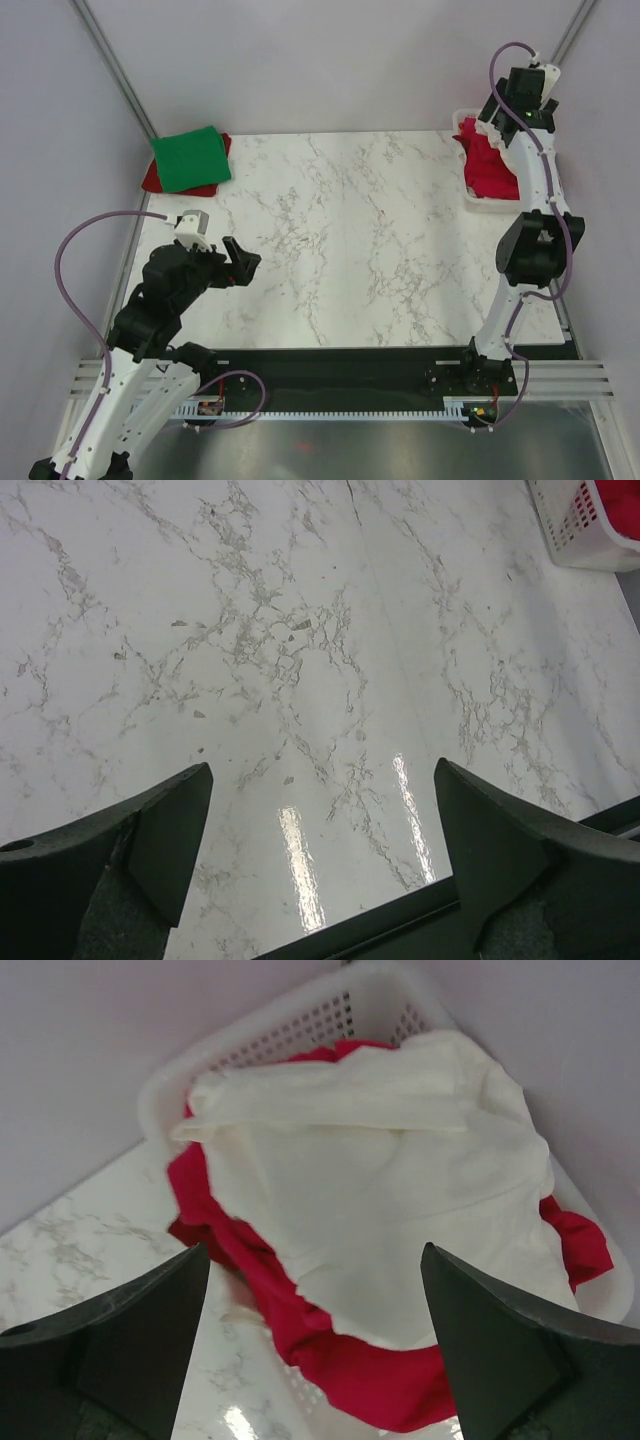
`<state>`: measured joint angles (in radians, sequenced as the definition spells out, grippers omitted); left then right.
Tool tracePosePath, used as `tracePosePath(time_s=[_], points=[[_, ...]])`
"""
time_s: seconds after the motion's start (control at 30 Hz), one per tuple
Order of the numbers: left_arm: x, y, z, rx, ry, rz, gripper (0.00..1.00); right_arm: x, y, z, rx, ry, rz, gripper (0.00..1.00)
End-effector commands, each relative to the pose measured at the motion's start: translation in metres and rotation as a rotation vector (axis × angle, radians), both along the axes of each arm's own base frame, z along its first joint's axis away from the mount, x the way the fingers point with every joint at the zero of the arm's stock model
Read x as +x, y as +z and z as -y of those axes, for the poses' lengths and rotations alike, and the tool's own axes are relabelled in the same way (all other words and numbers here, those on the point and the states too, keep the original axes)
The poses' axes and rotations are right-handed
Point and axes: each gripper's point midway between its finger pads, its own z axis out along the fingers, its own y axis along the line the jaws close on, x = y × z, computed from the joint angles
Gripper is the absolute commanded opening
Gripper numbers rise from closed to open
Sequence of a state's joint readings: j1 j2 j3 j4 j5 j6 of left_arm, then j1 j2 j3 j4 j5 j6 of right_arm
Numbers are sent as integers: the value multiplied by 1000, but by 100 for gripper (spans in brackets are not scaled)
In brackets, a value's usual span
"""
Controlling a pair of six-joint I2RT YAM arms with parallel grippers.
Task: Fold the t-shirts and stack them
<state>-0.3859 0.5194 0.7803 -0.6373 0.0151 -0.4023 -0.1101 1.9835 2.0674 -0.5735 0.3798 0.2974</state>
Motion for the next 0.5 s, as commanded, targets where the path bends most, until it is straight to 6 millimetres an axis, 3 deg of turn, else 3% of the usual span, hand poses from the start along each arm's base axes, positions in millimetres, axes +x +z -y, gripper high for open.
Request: tracePosePath(time_s=[0.0, 0.13, 0.17, 0.2, 0.23, 0.27, 0.33, 0.37, 0.47], points=[[0, 5, 3, 20, -37, 17, 99, 4, -20, 2, 64, 24, -64, 95], [1, 3, 3, 23, -34, 8, 99, 12, -46, 16, 79, 5, -99, 81], [2, 2, 3, 25, -33, 5, 99, 13, -47, 21, 89, 4, -95, 65], [2, 2, 3, 26, -31, 4, 99, 14, -51, 21, 98, 8, -98, 57], [2, 1, 3, 26, -32, -1, 99, 14, -49, 22, 94, 3, -96, 48], [3, 1, 3, 27, -31, -4, 99, 14, -47, 23, 93, 0, -90, 32], [3, 1, 3, 28, -32, -6, 99, 11, -38, 25, 78, -13, -76, 22], [2, 0, 3, 28, -32, -7, 98, 9, -31, 26, 67, -15, -65, 8], [2, 1, 2, 27, -27, -4, 98, 1, -5, 33, 35, -49, -25, 0]])
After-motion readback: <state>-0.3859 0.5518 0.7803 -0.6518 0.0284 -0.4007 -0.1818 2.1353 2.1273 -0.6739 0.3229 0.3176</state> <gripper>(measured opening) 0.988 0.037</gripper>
